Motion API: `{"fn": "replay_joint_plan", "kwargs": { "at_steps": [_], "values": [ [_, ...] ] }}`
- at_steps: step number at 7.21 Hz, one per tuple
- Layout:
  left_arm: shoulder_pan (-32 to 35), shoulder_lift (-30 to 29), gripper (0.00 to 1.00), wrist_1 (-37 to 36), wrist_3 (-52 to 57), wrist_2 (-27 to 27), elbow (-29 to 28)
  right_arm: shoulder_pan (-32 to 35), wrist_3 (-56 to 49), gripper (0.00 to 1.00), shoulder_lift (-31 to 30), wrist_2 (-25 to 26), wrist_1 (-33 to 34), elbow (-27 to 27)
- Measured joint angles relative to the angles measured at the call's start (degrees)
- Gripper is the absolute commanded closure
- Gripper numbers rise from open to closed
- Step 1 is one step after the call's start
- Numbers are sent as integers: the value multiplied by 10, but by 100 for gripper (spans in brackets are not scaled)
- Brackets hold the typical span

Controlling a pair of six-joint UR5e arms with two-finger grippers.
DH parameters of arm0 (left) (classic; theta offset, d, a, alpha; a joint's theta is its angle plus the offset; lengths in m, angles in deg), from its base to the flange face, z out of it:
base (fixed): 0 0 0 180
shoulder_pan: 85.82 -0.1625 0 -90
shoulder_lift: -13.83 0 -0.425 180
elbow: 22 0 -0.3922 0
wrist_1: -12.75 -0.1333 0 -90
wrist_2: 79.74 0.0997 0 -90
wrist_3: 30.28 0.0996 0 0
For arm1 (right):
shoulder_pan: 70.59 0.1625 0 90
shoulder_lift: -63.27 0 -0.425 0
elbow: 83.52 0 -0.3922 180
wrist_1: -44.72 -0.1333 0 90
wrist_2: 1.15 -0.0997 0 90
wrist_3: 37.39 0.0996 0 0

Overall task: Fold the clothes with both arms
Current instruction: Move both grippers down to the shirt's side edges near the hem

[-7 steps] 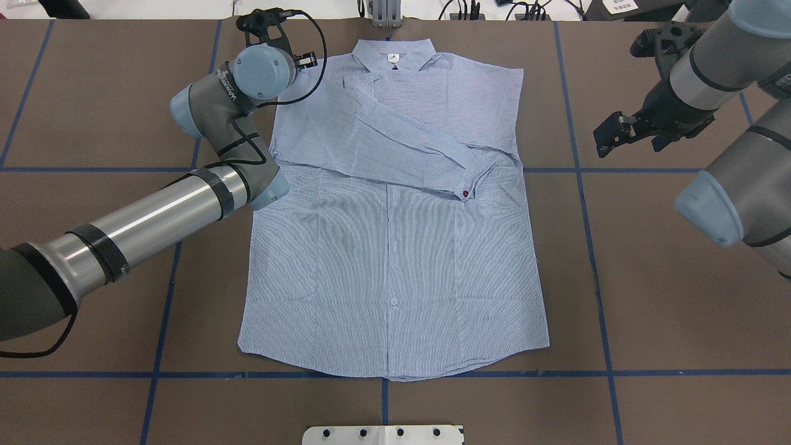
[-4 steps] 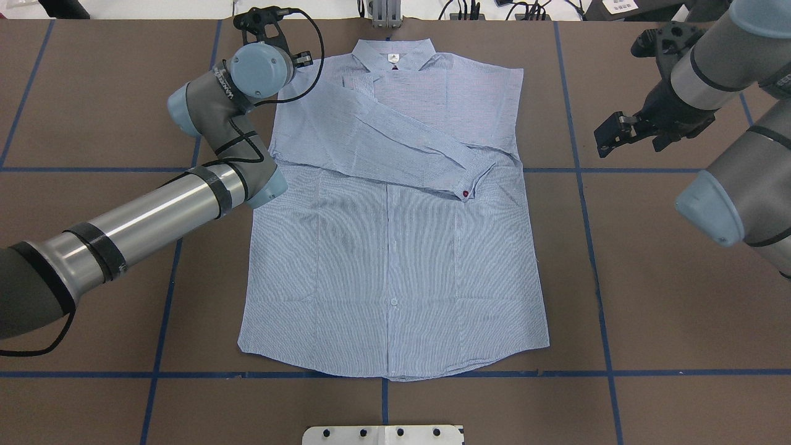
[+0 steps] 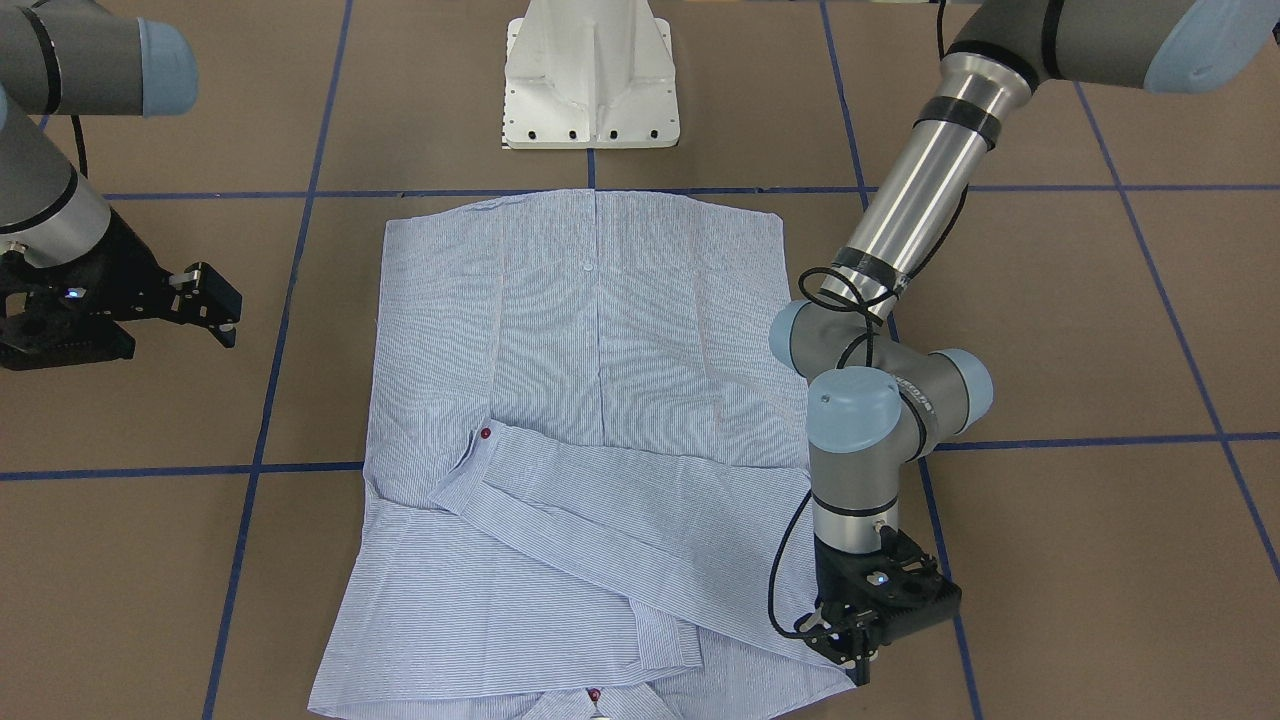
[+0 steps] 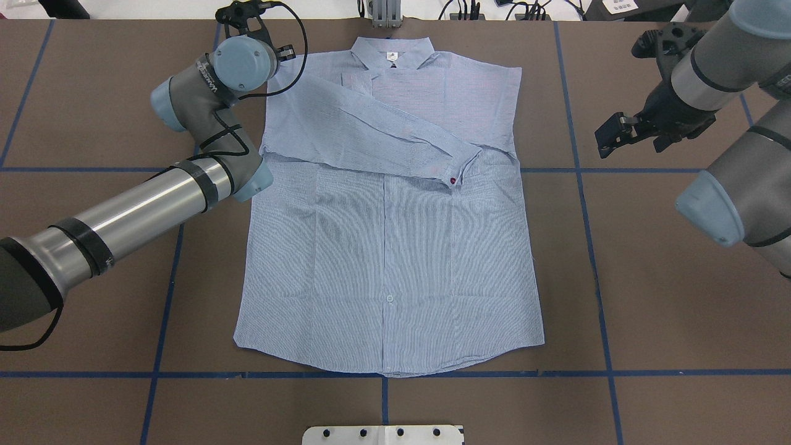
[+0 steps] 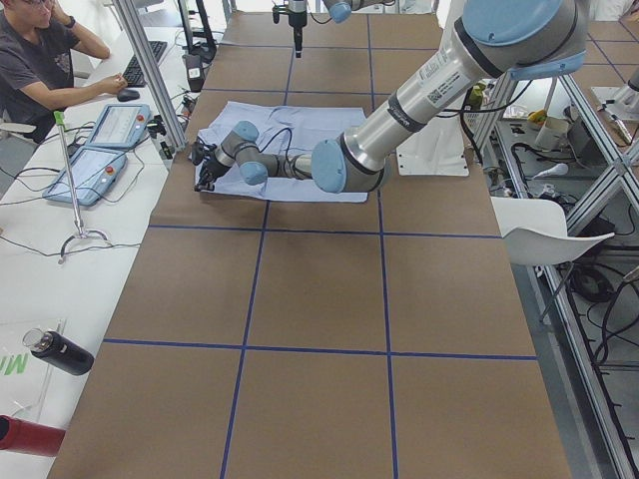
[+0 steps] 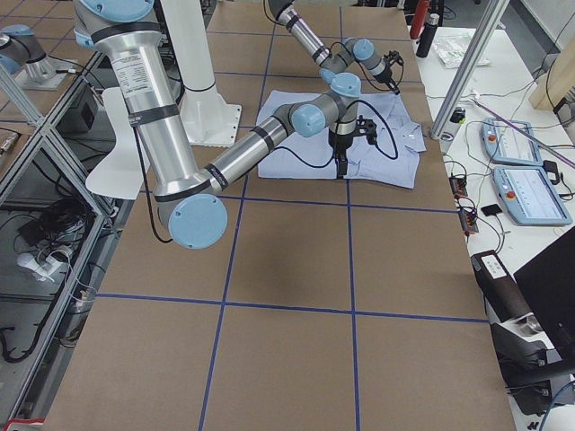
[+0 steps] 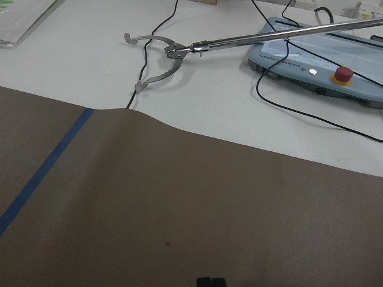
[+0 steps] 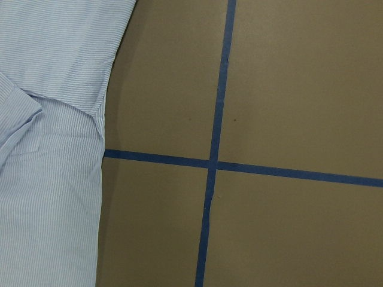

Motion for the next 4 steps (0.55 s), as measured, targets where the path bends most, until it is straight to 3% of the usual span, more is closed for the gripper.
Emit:
{"fn": "replay_joint_plan", "kwargs": {
  "at_steps": [1,2,3,4],
  "values": [
    [2,5,100,0,0,1,1,0,0,0,-1,0,0,0],
    [2,8,77,0,0,1,2,0,0,0,-1,0,0,0],
    [2,9,1,0,0,1,3,0,0,0,-3,0,0,0],
    [3,9,0,0,4,0,4,0,0,0,-4,0,0,1]
  ]
}}
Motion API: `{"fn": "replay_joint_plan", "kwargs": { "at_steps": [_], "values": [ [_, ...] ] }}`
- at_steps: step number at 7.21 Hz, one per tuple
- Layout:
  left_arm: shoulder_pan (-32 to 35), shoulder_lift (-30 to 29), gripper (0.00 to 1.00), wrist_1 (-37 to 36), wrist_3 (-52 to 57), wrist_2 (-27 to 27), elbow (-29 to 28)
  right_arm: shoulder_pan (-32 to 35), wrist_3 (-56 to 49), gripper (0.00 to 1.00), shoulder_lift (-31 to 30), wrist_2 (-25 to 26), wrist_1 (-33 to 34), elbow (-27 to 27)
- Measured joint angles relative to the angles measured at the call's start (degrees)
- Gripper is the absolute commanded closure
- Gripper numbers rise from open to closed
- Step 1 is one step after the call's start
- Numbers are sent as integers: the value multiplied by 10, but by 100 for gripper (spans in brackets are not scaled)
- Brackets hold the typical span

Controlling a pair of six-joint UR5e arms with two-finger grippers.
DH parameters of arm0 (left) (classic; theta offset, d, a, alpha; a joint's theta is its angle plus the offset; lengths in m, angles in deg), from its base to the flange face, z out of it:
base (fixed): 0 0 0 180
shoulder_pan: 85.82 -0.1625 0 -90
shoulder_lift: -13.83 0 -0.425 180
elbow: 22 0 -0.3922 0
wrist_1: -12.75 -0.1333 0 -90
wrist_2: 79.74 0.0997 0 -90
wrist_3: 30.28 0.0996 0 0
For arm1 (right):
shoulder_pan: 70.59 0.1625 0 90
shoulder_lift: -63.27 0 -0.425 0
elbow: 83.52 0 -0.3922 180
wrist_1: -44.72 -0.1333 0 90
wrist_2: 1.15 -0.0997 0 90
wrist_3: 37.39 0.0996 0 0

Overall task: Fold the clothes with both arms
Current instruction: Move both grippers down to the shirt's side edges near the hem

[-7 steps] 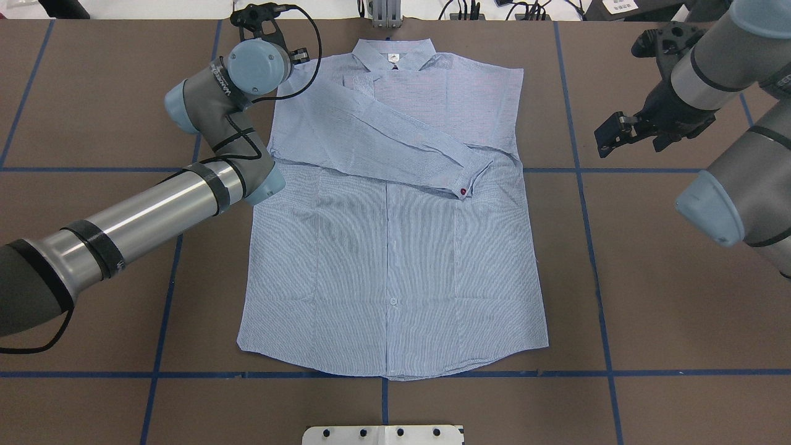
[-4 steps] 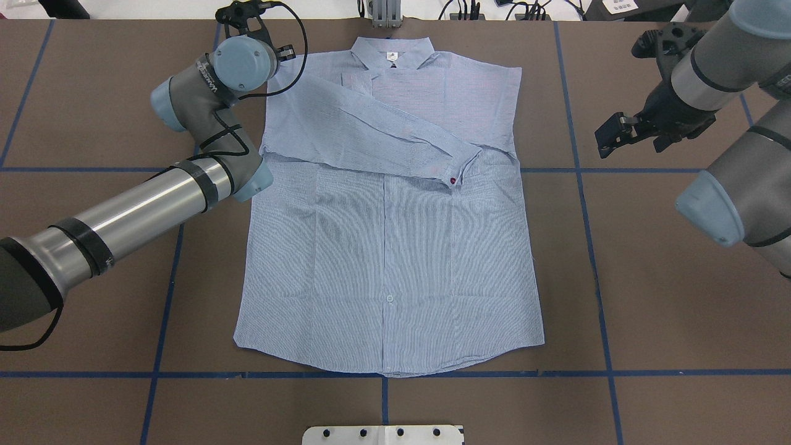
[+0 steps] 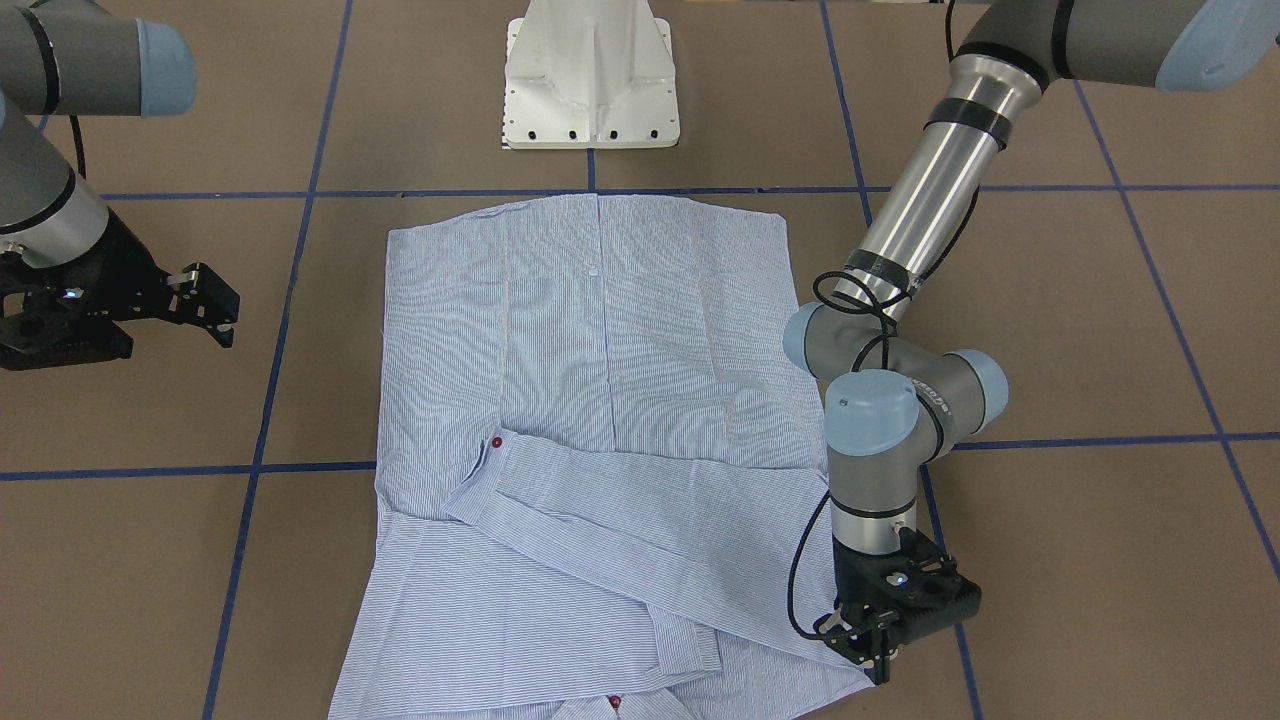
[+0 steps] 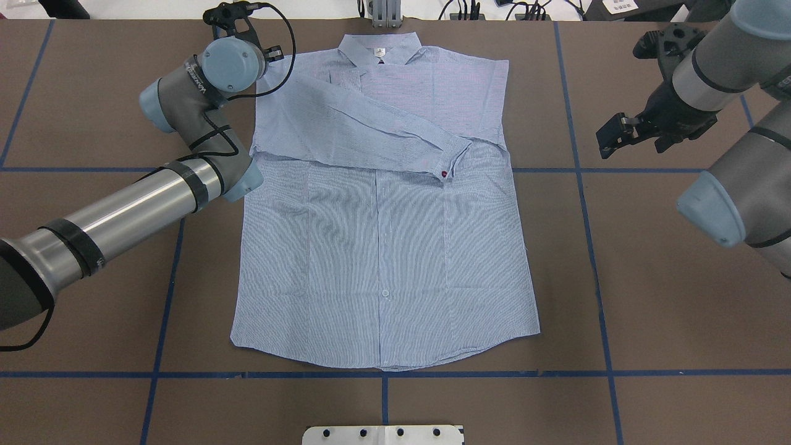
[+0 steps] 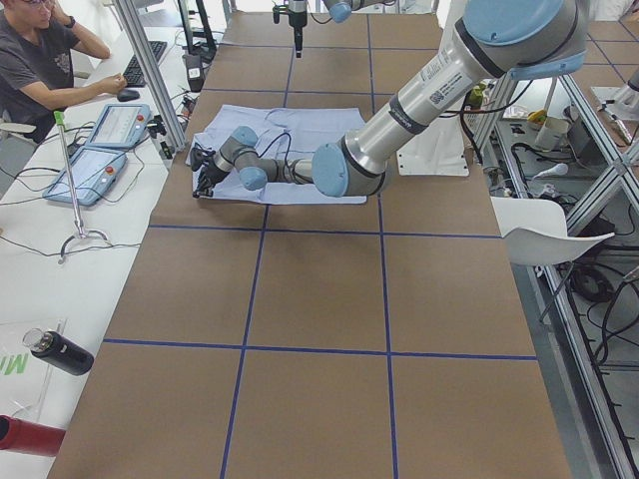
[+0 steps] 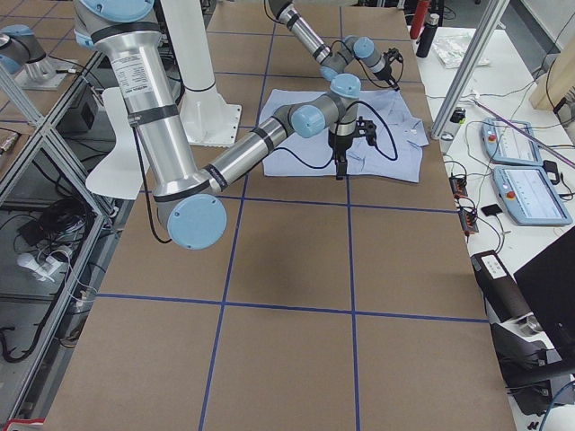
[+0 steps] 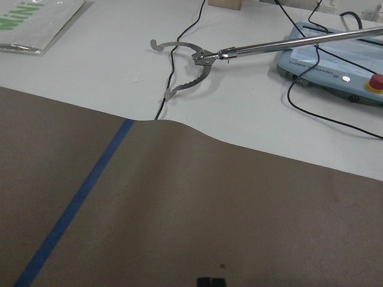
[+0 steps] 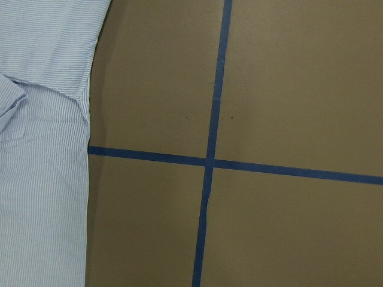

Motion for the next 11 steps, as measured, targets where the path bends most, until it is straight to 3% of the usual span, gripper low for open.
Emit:
{"fn": "replay_joint_plan", "kwargs": {
  "at_steps": [2,4,6,8,9,11],
  "values": [
    [18,17,0,0,12,-31,41,-2,5,0,-3,-1,0,10],
    [49,74,1,-30,20,-142,158,-31,49,0,-16,0,-1,46],
    [58,120,0,-132,44,-213,303,-99,128,0,-34,13,-37,73],
    [58,221,1,-208,86,-278,493,-165,210,0,-78,43,-150,64],
    [55,274,6,-235,91,-312,584,-189,226,0,-99,53,-186,56],
    [32,354,6,-283,87,-337,709,-237,256,0,-112,73,-207,43]
  ]
}}
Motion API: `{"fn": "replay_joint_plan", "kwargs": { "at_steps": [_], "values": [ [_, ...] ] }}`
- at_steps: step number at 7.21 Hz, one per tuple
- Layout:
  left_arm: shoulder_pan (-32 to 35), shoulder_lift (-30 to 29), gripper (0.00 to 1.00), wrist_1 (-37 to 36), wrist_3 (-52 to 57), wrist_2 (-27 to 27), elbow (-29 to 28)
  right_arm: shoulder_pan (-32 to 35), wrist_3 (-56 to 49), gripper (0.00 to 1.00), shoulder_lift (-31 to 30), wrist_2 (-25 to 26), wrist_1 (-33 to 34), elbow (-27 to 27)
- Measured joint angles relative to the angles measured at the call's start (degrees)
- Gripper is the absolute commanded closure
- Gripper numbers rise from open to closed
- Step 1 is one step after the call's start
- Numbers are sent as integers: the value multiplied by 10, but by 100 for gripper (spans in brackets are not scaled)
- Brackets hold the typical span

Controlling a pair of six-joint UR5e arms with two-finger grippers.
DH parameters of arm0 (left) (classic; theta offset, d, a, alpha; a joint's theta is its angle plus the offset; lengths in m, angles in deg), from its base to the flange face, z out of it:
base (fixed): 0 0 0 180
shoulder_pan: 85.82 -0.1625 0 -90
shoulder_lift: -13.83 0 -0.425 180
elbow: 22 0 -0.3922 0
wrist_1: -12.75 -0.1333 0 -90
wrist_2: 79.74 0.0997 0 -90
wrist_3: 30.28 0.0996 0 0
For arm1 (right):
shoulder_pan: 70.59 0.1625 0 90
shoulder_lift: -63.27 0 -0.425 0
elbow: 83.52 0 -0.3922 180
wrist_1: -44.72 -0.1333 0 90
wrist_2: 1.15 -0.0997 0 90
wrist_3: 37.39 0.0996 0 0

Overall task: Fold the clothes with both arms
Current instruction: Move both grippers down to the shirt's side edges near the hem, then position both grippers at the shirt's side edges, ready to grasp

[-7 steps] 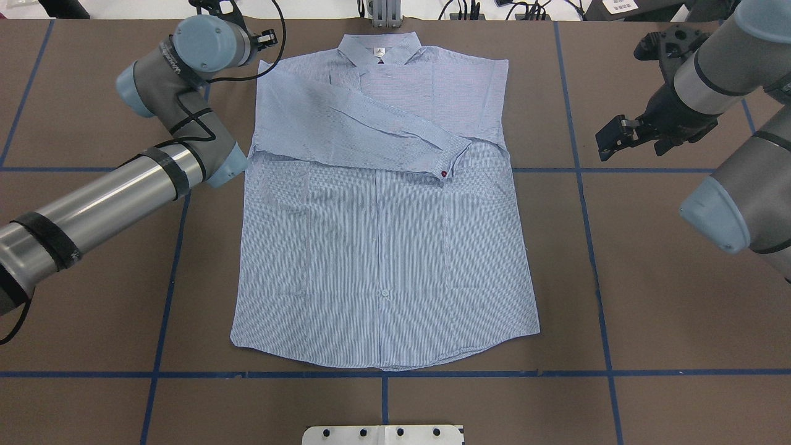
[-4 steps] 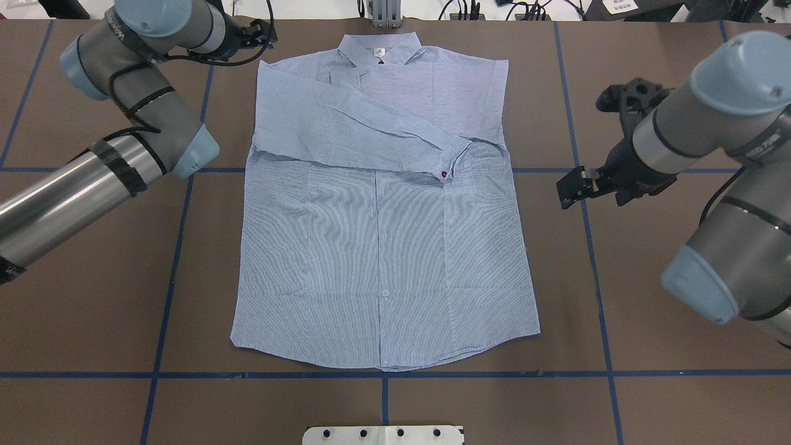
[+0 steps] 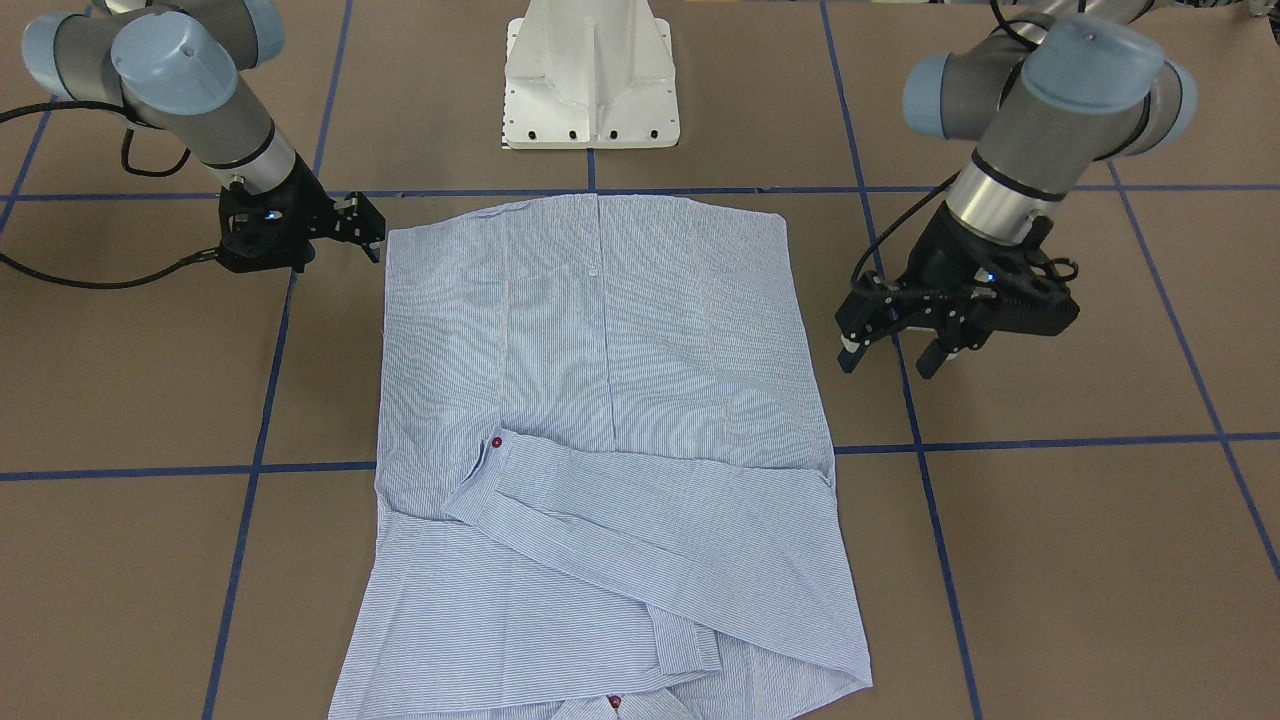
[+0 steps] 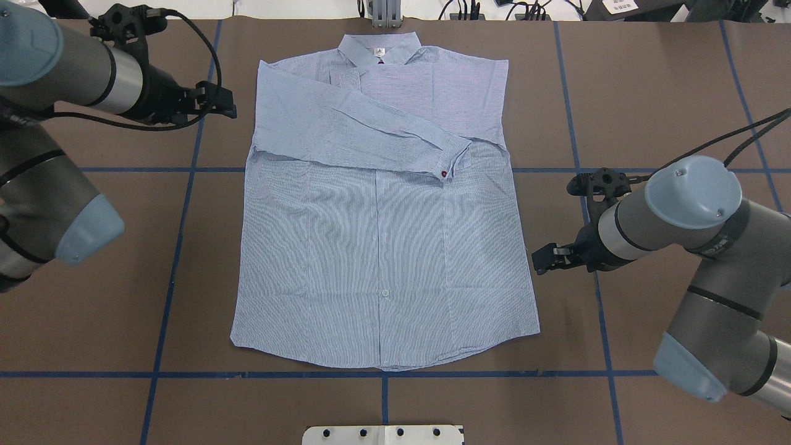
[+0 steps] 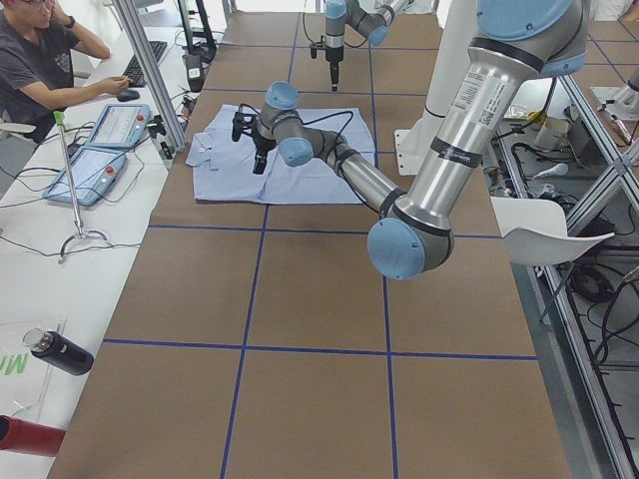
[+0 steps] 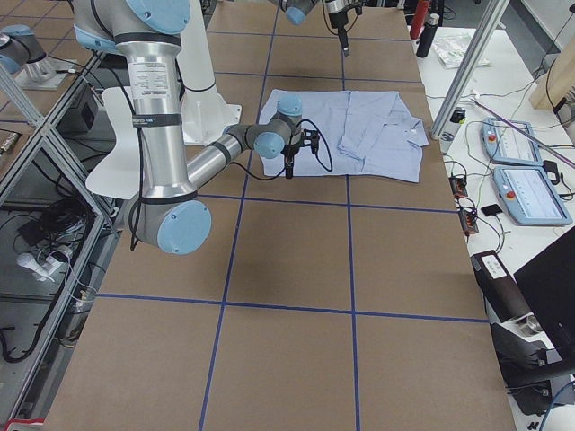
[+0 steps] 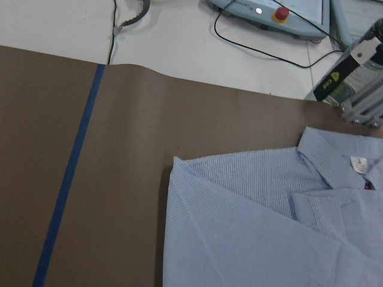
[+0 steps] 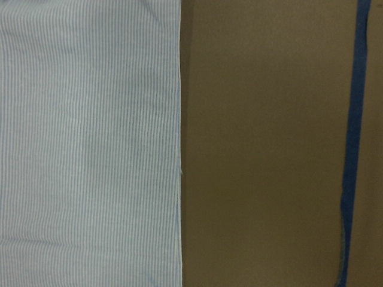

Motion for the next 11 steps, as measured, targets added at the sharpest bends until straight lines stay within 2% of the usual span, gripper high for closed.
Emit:
{"fn": "replay_joint_plan", "kwargs": {
  "at_steps": [2,4,6,8,11],
  "values": [
    [-37,38,6,-10,-15,1,33,-52,30,2,3,29,-2,-6],
    [-55,45,7,-8,-36,4,37,-72,35,14,4,41,-3,-9],
    [-59,46,9,-8,-46,4,38,-82,36,33,5,42,-2,-11],
    [-59,47,9,-8,-49,4,39,-92,36,36,7,41,-1,-13],
    [-60,47,10,-8,-49,13,38,-102,36,59,9,37,-1,-19]
  ]
}}
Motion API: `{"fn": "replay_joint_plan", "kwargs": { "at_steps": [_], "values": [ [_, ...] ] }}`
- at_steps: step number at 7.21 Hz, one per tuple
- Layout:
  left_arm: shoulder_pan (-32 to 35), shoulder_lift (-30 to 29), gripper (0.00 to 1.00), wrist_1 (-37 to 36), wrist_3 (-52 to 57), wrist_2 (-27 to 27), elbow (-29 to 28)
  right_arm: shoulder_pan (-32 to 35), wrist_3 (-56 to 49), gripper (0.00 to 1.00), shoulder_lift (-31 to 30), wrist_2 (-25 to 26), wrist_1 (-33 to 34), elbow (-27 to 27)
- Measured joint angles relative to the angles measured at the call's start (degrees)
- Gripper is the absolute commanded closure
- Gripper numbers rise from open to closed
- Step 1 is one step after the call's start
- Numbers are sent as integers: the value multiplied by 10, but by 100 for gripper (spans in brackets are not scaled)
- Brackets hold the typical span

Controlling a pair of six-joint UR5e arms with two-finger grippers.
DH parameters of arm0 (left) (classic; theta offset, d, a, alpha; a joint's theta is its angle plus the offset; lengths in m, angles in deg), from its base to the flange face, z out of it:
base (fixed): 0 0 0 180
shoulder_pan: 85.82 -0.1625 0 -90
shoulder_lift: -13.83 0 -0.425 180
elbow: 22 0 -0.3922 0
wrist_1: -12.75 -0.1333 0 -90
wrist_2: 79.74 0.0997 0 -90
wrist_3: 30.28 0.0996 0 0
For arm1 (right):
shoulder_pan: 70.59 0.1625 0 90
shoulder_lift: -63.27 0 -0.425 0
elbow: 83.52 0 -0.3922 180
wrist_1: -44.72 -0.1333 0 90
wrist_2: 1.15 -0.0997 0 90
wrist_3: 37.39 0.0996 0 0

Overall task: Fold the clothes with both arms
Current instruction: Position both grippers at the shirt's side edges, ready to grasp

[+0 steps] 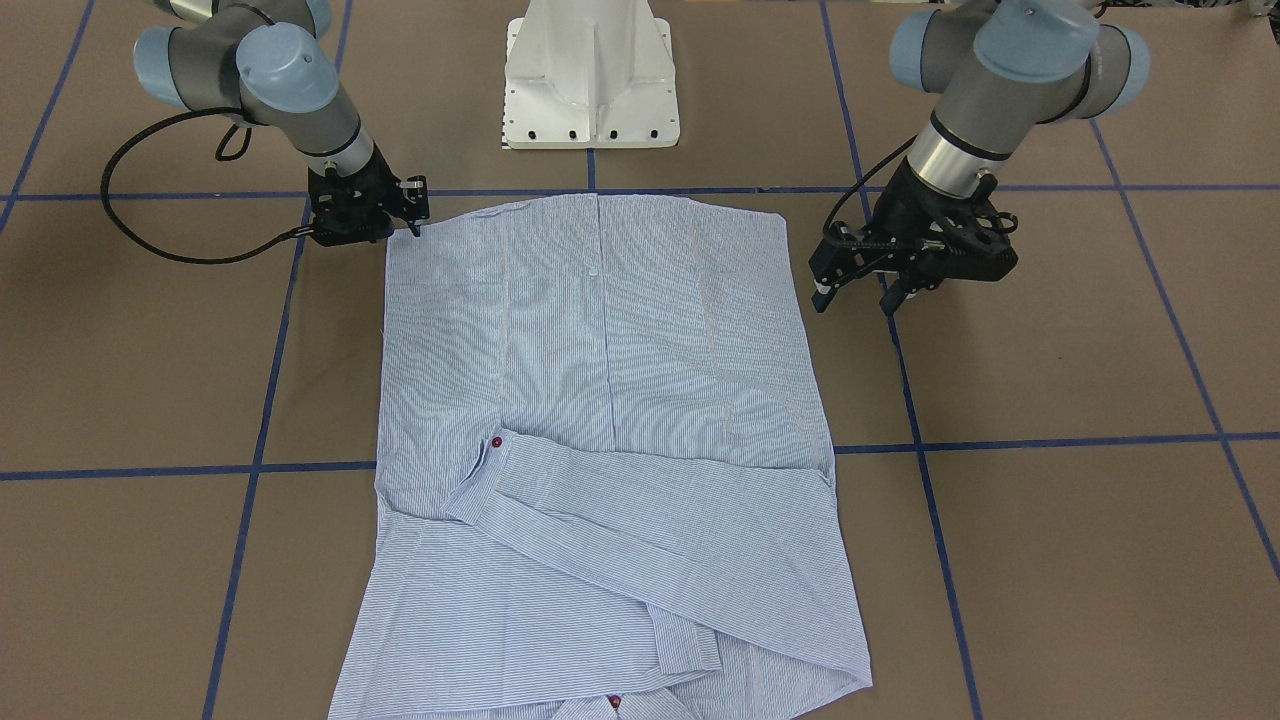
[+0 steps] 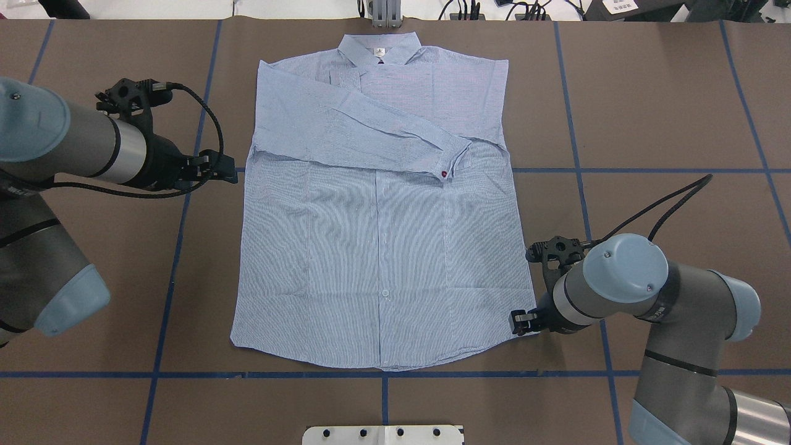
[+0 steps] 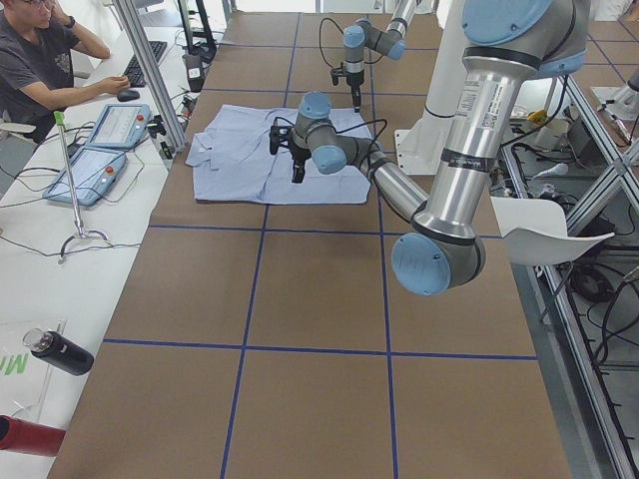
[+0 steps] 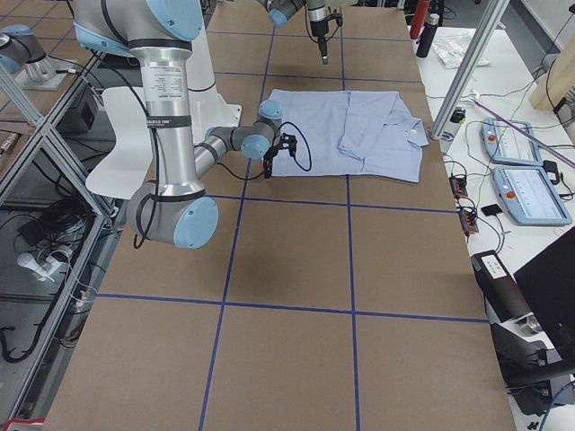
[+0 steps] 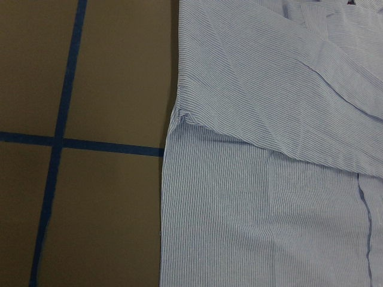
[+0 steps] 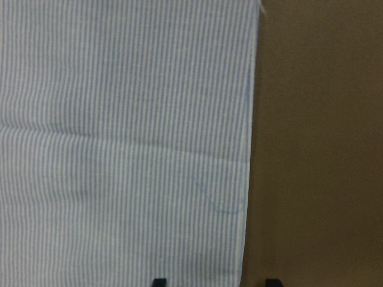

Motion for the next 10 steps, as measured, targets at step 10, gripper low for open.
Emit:
{"fn": "replay_joint_plan", "kwargs": {
  "at_steps": [10],
  "values": [
    [0,0,12,0,0,2,0,1,0,49,-5,-5,6,0]
  ]
}}
